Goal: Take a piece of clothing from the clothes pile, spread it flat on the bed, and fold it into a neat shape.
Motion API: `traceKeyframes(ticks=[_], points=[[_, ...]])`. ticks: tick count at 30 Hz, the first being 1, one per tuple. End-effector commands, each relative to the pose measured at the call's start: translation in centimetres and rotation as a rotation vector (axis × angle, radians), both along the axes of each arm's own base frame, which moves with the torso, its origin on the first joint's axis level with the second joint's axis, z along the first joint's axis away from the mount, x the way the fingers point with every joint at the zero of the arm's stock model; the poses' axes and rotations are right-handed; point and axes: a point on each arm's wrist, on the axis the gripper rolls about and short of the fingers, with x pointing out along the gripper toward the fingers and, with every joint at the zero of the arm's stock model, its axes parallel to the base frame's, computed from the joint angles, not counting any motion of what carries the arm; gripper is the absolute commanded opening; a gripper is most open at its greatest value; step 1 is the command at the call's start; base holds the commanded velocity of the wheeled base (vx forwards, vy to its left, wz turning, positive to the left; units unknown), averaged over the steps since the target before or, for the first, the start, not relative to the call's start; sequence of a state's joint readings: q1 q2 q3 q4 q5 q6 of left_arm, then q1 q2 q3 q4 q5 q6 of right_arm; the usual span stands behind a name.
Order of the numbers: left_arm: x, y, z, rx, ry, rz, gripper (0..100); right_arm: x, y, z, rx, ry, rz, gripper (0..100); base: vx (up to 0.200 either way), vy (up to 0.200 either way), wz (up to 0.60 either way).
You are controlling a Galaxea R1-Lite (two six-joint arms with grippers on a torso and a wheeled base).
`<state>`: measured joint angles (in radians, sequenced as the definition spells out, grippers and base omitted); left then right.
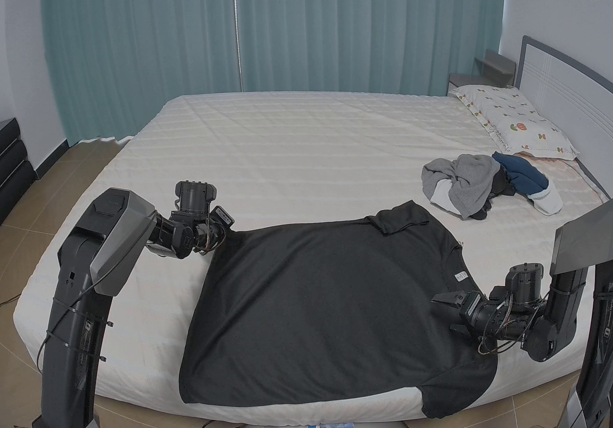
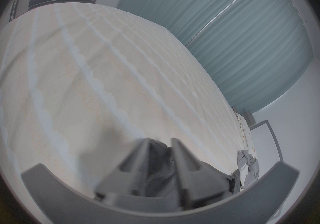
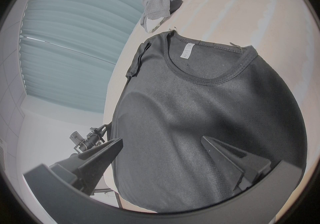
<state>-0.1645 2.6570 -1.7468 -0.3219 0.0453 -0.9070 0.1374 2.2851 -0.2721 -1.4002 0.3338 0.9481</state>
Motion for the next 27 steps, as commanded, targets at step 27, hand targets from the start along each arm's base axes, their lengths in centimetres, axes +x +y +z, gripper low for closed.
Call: traceKeyframes(ticks=[27], points=[[2.0,2.2,-0.5,0.049,-0.062,0.124,0,0.0,0.0,-0.1,0.0,0.002,0.001,100,0.0,0.0,0.0]])
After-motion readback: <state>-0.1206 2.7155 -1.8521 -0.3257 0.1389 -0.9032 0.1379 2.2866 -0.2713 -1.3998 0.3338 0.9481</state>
